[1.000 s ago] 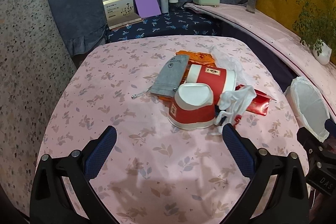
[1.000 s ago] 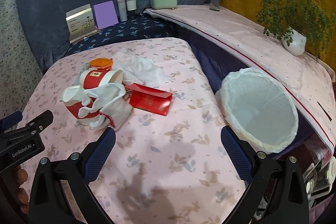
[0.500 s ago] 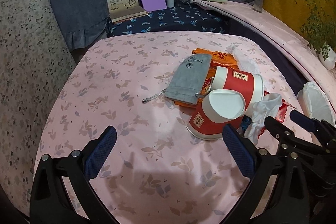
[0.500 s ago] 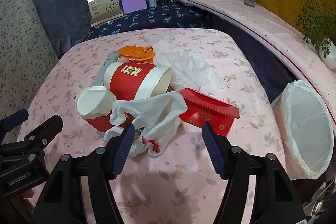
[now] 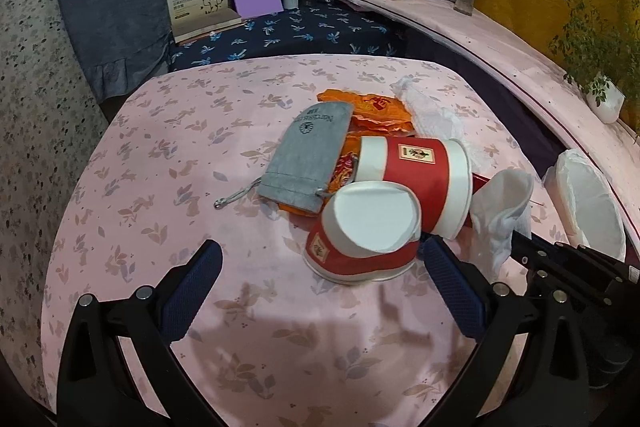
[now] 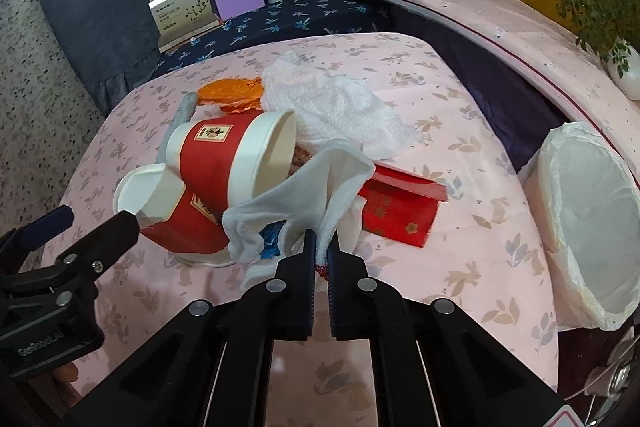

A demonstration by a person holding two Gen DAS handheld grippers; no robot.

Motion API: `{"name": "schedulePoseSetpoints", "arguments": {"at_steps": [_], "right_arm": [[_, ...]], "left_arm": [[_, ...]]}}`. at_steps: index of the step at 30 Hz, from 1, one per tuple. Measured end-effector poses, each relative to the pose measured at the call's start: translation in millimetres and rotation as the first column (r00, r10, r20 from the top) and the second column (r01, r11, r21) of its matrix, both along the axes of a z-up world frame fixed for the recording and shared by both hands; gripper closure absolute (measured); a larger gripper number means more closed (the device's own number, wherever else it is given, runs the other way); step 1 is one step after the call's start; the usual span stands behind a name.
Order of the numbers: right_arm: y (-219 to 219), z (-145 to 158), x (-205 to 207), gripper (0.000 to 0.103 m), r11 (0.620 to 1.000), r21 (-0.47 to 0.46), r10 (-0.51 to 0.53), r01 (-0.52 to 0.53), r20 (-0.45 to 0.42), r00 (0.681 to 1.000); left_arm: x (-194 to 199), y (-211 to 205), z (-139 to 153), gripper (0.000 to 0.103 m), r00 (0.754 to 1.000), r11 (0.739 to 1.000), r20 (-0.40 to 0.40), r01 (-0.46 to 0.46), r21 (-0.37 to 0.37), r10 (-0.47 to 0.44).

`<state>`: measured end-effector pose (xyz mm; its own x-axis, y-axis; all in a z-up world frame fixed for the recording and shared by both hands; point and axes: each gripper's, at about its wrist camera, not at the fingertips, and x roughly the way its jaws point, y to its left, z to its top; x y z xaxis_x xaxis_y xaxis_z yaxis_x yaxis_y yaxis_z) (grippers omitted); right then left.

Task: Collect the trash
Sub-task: 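Reach the right gripper to the white glove and grasp it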

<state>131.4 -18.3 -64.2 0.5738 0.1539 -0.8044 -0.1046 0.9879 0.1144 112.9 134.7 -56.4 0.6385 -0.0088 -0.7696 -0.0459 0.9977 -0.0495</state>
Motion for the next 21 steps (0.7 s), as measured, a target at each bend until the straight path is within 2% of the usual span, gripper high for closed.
{"name": "schedulePoseSetpoints", "arguments": {"at_steps": [7,11,14,15,17,21], "right_arm": [[-21,8,-4,0.098,0.999,0.004,-0.039,0.039,0.005,0.999],[-26,8,-4,0.098,0.999,0.012,-0.049,0.049,-0.001,0.999],[-28,9,-6,0.098,0.999,0.018,-0.049,0.049,-0.001,0.999],[-29,10,-7,0.098,0.999,0.020,-0.049,0.049,0.000,0.999],[-31,12,-8,0.098,0.999,0.023,-0.049,0.049,0.004,0.999],[-33,18,-14,0.098,0.998,0.030,-0.050,0.050,0.020,0.999]], "left_arm": [[18,-21,-10,0.007,1.000,1.000,-0.010,0.016,-0.010,-0.016],[28,-25,-18,0.007,1.000,1.000,-0.021,0.010,0.015,-0.009],[29,-24,-20,0.023,1.000,1.000,-0.023,0.000,0.025,0.001],[29,-23,-20,0.033,1.000,1.000,-0.030,0.004,0.019,-0.003],[27,-22,-21,0.035,0.999,1.000,-0.040,0.006,0.011,-0.005],[14,-22,-12,0.035,1.000,1.000,-0.012,-0.005,0.023,0.005]]}}
